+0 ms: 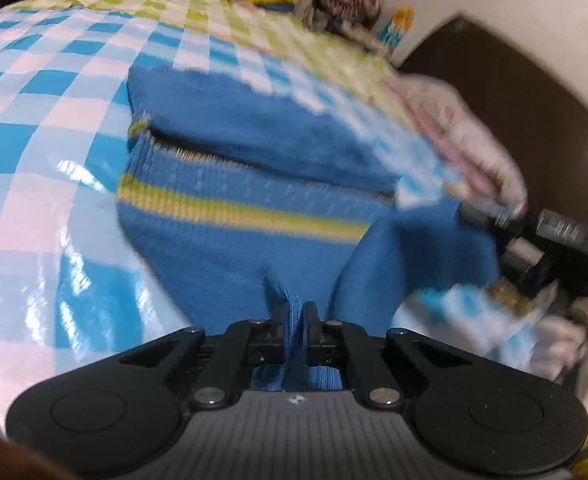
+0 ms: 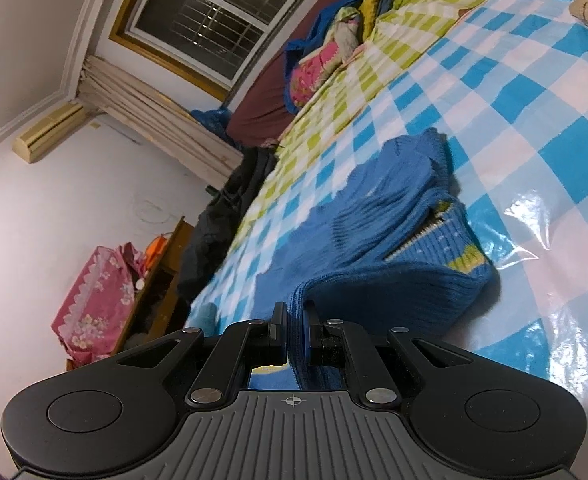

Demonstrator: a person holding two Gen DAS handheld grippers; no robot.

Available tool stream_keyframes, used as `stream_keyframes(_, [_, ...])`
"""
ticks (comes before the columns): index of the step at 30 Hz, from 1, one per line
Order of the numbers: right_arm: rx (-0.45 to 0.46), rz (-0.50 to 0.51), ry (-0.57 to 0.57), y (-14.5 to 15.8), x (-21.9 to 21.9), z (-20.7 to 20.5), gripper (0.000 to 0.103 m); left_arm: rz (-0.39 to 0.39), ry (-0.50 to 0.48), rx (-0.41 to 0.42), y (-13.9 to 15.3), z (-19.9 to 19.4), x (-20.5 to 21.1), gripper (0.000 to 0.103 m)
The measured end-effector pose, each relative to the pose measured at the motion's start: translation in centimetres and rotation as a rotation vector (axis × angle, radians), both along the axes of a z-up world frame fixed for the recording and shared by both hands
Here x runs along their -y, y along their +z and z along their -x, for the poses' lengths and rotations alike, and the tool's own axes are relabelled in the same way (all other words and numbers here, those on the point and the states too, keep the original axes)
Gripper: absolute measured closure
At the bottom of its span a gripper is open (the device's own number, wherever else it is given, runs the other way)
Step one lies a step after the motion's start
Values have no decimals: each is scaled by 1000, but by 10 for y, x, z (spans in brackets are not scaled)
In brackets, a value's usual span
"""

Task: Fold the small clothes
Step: 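Lift the hem with both grippers and fold it over toward the collar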

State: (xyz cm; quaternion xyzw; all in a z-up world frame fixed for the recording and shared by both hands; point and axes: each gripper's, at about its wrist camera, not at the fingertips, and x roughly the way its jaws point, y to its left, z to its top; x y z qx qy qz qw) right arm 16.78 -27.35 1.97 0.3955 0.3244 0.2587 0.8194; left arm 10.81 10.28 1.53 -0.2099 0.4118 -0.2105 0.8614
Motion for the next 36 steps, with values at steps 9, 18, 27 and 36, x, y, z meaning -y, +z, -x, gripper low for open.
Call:
stream_keyframes(9, [63,-132,-79,20,-1,-42,95,233,158,170,38,-49,-29,91])
stream_keyframes(18, [37,-171,-192,12,-5,-112,95,209,331,256,43,-118,-52,91])
stream_keyframes(27, [-75,-111,-306,-17,-1,-157,95,161,494,177,3,-166,-66,91])
stream_keyframes(36, [-128,-105,-365,-30,3,-175,95,110,583,184,-1,-183,-72,91])
